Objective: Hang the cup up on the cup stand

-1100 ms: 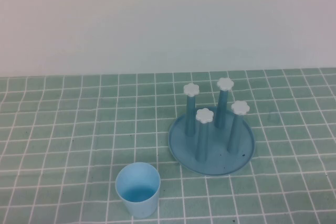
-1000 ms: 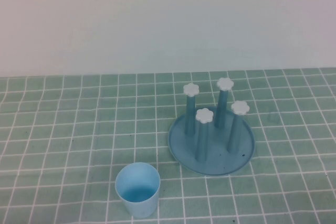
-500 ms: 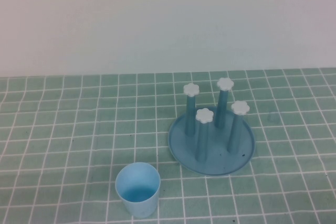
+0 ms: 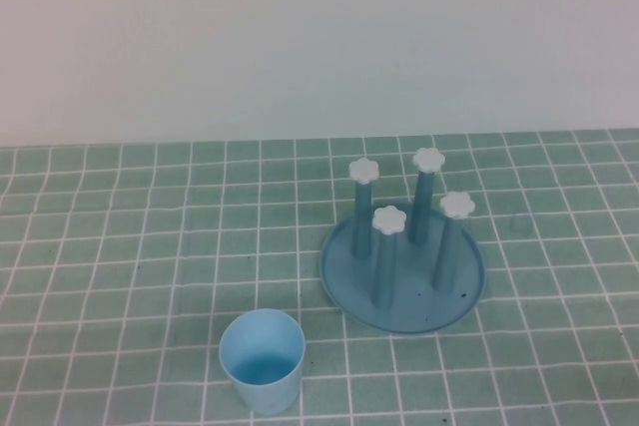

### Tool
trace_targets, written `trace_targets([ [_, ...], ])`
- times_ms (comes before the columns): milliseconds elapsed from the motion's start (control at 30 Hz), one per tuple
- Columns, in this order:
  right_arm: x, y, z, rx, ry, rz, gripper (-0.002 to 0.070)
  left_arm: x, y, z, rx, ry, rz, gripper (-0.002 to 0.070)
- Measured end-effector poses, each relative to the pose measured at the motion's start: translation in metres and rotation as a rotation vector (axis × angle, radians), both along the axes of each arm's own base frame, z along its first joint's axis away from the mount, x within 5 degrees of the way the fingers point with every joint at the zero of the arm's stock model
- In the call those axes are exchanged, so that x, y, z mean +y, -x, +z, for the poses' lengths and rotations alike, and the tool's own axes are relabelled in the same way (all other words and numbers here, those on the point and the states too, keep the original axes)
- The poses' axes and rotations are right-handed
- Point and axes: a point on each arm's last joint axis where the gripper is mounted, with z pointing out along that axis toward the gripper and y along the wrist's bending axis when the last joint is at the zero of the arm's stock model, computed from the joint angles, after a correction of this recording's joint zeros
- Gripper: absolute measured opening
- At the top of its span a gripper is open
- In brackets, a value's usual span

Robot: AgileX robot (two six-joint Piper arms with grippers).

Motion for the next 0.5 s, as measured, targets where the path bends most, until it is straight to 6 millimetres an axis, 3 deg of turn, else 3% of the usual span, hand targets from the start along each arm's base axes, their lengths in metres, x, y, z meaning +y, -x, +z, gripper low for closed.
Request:
trace_targets([
  [100, 0.006, -0.001, 0.010, -0.110, -0.135, 0.059, -0.0001, -0.002, 0.000, -0.001, 0.008, -0.122, 0.006, -0.0005],
  [267, 0.011, 0.000, 0.018, -0.170, -0.673, 0.103, -0.0001, -0.004, -0.001, -0.009, 0.103, -0.230, -0.013, 0.0001],
  [333, 0.013, 0.001, 0.022, -0.198, -0.796, 0.138, -0.0001, -0.006, 0.000, -0.009, 0.190, -0.297, -0.031, 0.0001],
  [500, 0.023, 0.005, 0.036, -0.324, -0.643, 0.299, -0.0001, -0.007, 0.008, 0.018, 0.218, -0.500, -0.037, 0.0001],
])
